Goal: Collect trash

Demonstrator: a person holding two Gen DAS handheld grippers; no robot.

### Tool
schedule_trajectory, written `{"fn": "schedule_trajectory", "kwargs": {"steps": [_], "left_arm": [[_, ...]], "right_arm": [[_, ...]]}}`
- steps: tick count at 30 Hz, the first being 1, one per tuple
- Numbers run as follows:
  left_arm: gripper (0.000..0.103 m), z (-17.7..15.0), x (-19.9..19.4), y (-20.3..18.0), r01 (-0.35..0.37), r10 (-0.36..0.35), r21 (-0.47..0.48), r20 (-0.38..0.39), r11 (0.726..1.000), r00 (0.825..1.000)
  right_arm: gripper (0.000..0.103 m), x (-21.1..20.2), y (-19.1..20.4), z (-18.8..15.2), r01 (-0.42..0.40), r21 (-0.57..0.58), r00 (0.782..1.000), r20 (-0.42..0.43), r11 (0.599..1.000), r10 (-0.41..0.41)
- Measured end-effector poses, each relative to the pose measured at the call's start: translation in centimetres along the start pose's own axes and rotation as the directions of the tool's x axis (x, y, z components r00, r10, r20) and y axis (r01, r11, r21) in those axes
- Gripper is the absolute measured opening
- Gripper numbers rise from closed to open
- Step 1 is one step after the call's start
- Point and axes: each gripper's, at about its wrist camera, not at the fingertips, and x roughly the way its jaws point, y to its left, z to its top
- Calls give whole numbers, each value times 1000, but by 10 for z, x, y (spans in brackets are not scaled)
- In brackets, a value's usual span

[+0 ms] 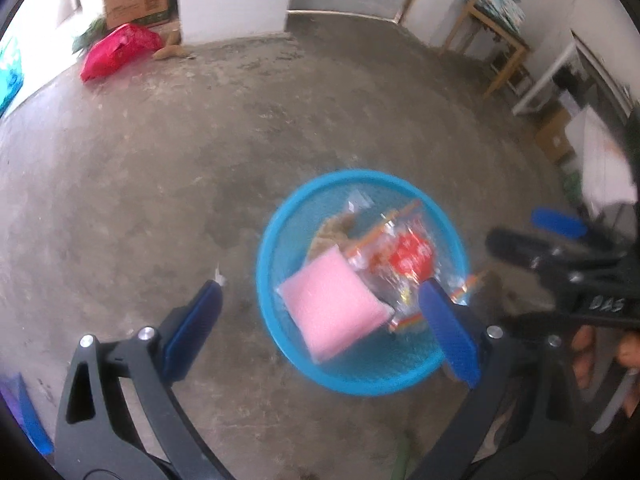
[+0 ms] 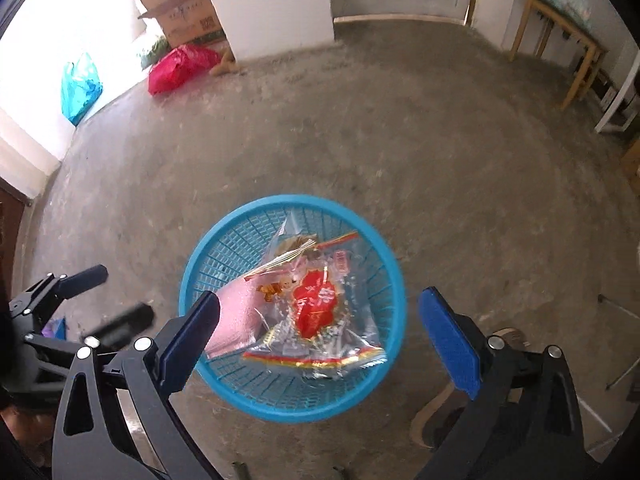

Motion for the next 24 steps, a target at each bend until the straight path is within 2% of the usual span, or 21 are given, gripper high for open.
{"fn": "schedule_trajectory", "kwargs": {"steps": [2,4,10,17,24], "left_arm": [[95,-4,-2,-12,-52,51,32,4,998,999],[95,-7,-1,-21,-92,92,58,4,994,996],[95,-11,11,-39,-195,199,110,-22,975,980],[95,-13,20,-52,-179,189,146,-60,973,980],[95,-14,20,-55,-145,156,130,-83,981,984]], "right_arm": [[97,-20,2,-5,51,-23,998,41,998,-50],[97,-36,-1,-10,69,-12,995,71,998,-68],[97,-71,-30,-36,103,141,988,103,985,-118],[97,-80,-49,-48,118,222,981,123,968,-148],[97,-77,-44,-50,120,195,983,112,973,-144]]}}
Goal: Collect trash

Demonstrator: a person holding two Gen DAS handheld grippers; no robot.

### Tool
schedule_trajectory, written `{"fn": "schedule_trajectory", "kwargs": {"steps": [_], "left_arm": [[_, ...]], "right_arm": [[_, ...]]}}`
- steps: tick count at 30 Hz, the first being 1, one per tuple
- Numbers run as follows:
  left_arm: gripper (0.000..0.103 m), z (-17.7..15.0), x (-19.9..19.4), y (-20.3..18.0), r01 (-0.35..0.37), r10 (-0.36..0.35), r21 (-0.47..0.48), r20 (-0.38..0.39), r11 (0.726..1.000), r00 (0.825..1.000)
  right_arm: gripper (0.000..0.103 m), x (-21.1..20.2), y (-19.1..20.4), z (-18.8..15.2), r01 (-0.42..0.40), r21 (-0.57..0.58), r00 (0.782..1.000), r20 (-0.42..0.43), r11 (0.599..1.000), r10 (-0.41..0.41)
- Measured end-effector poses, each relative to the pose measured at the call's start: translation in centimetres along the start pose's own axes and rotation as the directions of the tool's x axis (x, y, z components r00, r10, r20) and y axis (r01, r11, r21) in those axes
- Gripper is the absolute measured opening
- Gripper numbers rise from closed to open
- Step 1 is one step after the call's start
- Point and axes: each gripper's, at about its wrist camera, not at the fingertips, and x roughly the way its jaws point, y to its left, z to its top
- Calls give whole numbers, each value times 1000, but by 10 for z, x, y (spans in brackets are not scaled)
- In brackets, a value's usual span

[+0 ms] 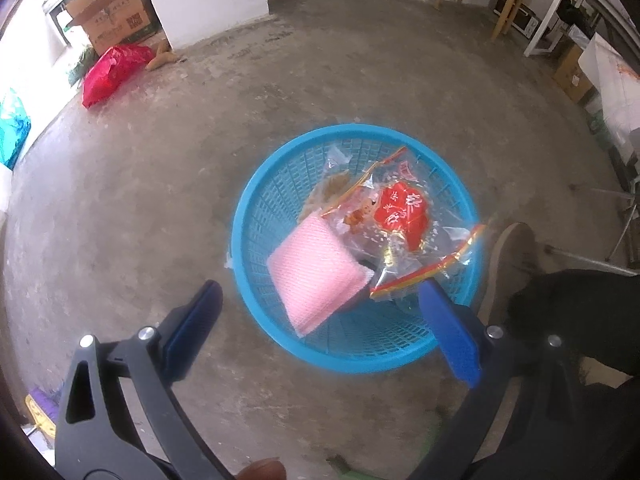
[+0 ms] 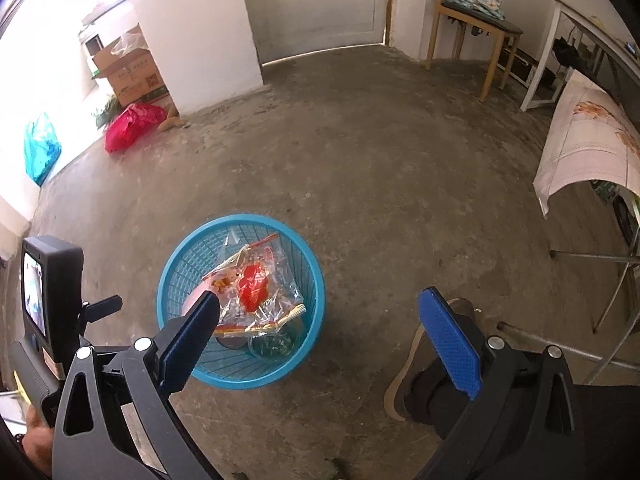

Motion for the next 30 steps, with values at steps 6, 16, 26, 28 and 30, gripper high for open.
{"fn": "schedule_trajectory", "kwargs": {"steps": [6,16,26,28,30], "left_arm": [[95,-2,1,-4,-32,32,8,-2,999,999],[95,-4,7,-3,-66,66,7,-17,998,998],[95,-10,27,11,-34,29,-70,-68,997,997],[95,-13,33,14,-36,27,-93,-96,995,995],[95,-15,37,16,-30,17,-114,-114,993,993]], "right_arm": [[97,1,0,0,-5,-10,1000,-3,1000,5],[97,-1,4,0,-10,-21,1000,-7,1000,10],[97,5,7,0,-8,-37,1000,-30,999,7],[97,8,8,0,-3,-42,999,-38,999,1],[97,12,10,-1,6,-50,999,-46,999,-8]]}}
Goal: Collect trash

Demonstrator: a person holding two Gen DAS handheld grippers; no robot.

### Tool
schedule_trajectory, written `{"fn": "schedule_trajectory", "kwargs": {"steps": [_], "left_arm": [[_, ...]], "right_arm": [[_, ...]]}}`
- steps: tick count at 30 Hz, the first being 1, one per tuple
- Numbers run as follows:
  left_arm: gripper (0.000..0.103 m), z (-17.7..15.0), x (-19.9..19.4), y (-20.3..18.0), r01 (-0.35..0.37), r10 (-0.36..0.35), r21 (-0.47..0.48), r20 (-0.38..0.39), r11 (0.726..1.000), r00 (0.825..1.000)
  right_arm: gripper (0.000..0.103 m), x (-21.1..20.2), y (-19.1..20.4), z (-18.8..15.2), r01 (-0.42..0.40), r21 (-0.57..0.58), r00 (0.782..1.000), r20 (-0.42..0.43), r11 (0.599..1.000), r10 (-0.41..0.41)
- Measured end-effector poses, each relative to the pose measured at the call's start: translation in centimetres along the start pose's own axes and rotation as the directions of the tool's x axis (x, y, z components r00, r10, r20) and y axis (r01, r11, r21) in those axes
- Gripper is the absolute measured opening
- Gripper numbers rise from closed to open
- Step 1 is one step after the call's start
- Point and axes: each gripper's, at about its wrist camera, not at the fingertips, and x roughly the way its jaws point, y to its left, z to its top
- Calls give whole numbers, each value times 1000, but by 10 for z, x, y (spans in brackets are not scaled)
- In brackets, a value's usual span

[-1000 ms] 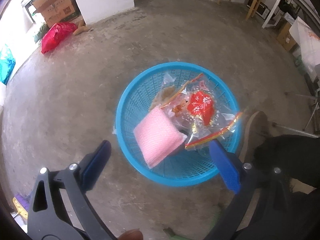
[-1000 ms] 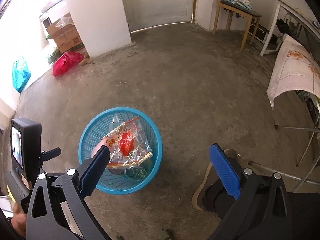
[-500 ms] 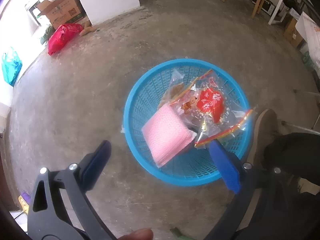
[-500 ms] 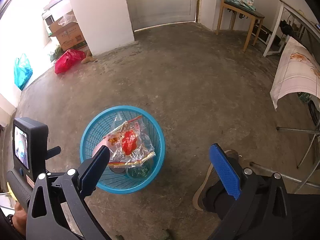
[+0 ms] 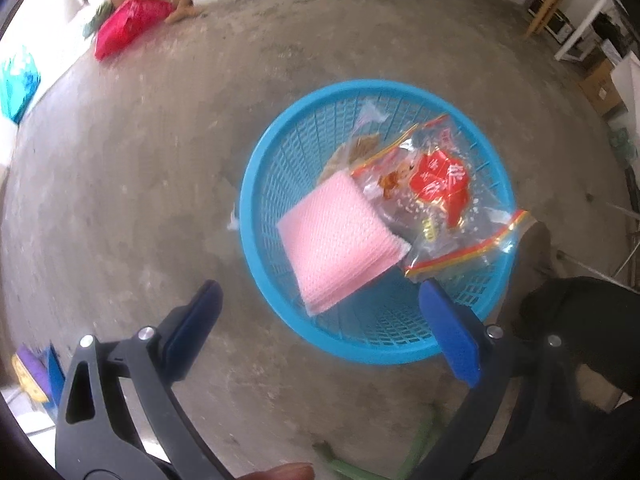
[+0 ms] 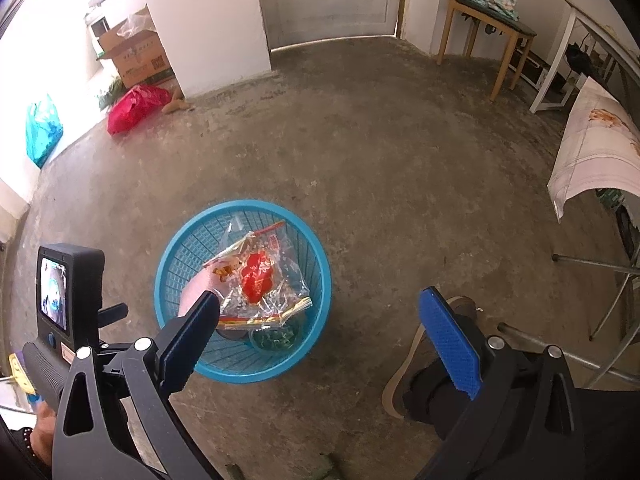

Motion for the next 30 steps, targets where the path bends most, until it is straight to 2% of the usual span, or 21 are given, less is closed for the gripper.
{"fn": "schedule_trajectory", "kwargs": {"steps": [7,12,30], "left_arm": [[95,4,5,-7,-20,21,17,-46,1000,999],[95,8,6,-9,-13,12,-14,-59,1000,998],[95,4,-1,-6,-49,47,-22,-54,999,997]], "right_arm": [[97,5,3,-1,-4,-24,1000,-24,1000,3],[97,10,4,-4,-22,-29,998,-55,999,21],[97,12,13,-4,-57,-51,996,-76,997,53]]}}
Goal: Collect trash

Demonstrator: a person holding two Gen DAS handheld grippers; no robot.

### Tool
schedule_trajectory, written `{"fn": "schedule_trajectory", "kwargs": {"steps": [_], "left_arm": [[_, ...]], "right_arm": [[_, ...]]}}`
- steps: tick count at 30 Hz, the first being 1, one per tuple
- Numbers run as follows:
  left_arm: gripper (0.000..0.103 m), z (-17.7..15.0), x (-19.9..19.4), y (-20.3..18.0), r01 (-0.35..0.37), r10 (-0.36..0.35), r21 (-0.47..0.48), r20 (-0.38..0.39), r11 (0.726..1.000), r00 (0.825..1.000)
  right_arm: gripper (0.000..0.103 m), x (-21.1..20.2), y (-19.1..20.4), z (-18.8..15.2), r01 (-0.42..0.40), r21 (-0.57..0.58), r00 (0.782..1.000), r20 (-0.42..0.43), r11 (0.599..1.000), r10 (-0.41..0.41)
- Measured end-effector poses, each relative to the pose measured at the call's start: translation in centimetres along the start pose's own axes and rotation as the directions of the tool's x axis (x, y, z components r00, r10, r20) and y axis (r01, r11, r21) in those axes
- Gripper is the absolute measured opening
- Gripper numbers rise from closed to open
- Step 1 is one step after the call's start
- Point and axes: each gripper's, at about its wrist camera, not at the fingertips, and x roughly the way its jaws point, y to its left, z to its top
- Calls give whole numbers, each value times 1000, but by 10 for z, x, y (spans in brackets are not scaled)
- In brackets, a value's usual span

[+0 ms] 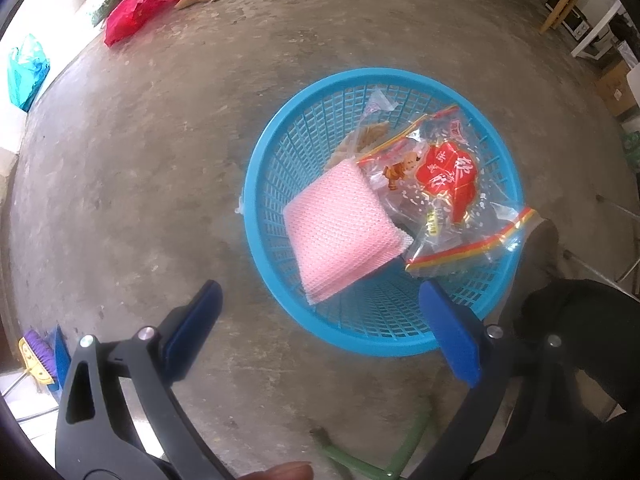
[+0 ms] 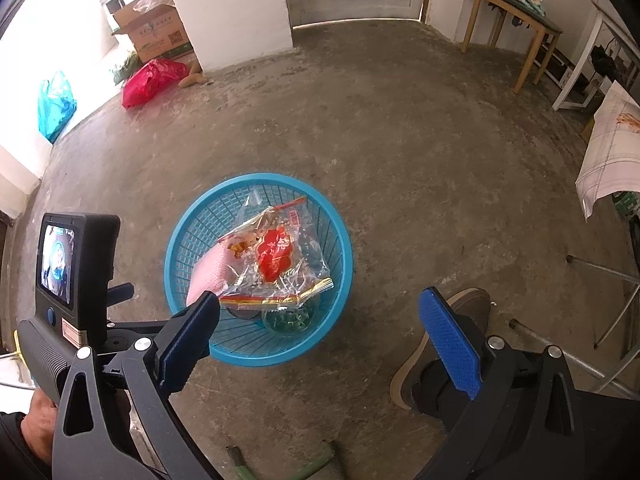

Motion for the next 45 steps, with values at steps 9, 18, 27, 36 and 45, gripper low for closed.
{"fn": "schedule_trajectory", "kwargs": {"steps": [9,18,27,36,45], "left_arm": [[95,0,2,2,18,-18,-4,-7,1000,1000],[95,-1,4,4,28,-28,-8,-9,1000,1000],[95,-4,4,4,43,-43,-13,-7,999,999],[95,-5,6,5,46,-46,-9,-14,999,999],[95,-7,1,4,56,-56,-2,0,998,998]], "right_arm": [[97,5,1,-2,-8,5,1000,-18,1000,8],[97,8,2,-2,-2,2,1000,-29,1000,2],[97,8,1,-2,-4,5,999,-32,1000,4],[97,12,2,-3,1,0,999,-46,1000,-1],[97,13,2,-4,-1,0,999,-52,1000,1]]}}
